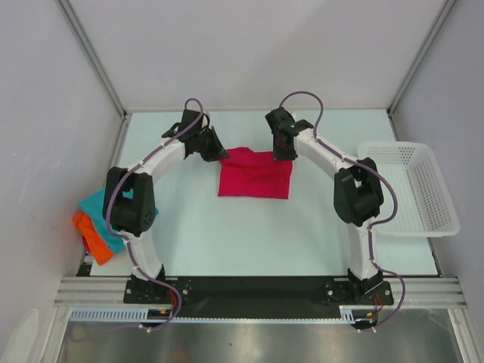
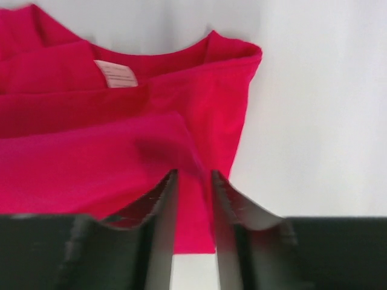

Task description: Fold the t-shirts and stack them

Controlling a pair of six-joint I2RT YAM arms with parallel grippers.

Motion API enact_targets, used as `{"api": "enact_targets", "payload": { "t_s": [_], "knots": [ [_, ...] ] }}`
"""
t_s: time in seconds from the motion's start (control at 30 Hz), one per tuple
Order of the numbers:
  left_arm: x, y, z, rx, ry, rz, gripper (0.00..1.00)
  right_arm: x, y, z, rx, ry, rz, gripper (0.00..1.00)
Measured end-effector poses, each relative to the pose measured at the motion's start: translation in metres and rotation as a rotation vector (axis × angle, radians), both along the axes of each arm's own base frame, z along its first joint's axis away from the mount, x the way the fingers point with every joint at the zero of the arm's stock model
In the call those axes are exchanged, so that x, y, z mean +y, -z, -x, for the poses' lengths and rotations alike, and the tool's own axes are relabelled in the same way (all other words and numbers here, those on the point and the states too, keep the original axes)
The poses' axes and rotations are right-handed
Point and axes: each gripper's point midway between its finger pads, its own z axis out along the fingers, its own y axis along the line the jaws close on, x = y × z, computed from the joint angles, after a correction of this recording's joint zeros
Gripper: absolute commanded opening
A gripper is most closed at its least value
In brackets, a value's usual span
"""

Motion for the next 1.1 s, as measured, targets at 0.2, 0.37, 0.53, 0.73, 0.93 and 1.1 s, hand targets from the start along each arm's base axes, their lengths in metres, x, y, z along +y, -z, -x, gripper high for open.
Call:
{"api": "enact_targets", "payload": {
  "t_s": [0.2,0.37,0.53,0.73,0.93,1.1],
  "knots": [
    [0.002,0.023,0.004,0.056,0.018,-0.021,0.82,-0.014,0.027,0.0,0.08,-0.003,0.054,0.49],
    [0.004,0.024,0.004,0.054,0.017,-0.031,0.91,-0.014,0.013,0.001,0.051,-0.005,0.049,0.5],
    [0.008,0.014,0.008,0.04,0.008,-0.035,0.92,-0.003,-0.023,0.012,-0.017,-0.034,0.023,0.52],
    [0.011,0.008,0.017,0.013,0.007,-0.026,0.92,0.024,-0.046,0.021,-0.072,-0.088,-0.014,0.52],
    [0.02,0.045,0.052,0.1,0.009,-0.047,0.91,0.055,-0.033,0.008,-0.054,-0.128,-0.016,0.52],
    [0.028,0.052,0.101,0.116,0.008,-0.037,0.91,0.084,-0.026,-0.015,-0.065,-0.152,-0.028,0.52]
  ]
}}
